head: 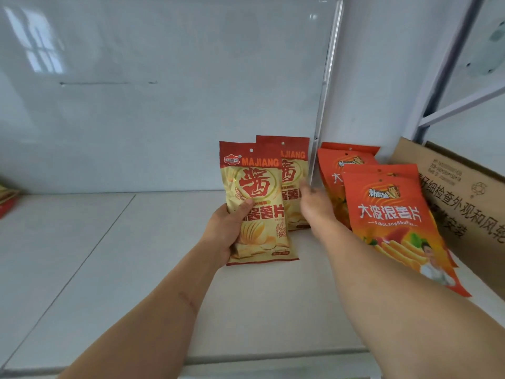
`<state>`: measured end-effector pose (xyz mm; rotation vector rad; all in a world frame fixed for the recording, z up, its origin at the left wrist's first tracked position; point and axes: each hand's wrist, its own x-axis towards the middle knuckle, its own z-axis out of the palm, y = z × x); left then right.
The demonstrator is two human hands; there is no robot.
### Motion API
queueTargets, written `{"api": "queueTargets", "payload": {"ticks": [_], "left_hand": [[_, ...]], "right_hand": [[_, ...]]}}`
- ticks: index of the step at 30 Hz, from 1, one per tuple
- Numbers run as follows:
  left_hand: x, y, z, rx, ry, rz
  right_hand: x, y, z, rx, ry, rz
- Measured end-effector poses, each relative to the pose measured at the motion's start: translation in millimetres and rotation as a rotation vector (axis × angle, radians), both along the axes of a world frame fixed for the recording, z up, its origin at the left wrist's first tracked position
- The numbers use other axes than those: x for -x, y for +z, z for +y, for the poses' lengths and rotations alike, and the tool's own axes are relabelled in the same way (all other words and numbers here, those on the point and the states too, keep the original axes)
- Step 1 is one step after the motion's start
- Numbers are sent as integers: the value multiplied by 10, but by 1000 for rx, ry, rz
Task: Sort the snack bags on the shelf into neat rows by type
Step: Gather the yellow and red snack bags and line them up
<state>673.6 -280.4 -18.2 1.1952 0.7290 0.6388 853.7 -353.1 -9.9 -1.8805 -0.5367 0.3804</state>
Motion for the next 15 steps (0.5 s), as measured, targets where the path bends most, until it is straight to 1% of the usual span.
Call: {"api": "queueTargets", "payload": {"ticks": [2, 5, 8, 11, 15], "left_hand": [[-109, -20, -40, -119, 70, 91], [-259, -49, -89, -385, 208, 346], [-384, -105, -139, -543, 270, 510], [-489, -133, -182, -652, 287, 603], [-605, -162, -183, -726, 298, 621]], "right_hand": [[3, 35, -37, -29, 20, 30], [21, 92, -90, -75, 57, 87], [-33, 70, -139, -128, 128, 154], [-32, 49, -169, -112, 215, 171], [-101, -46, -131, -125, 192, 137]]}}
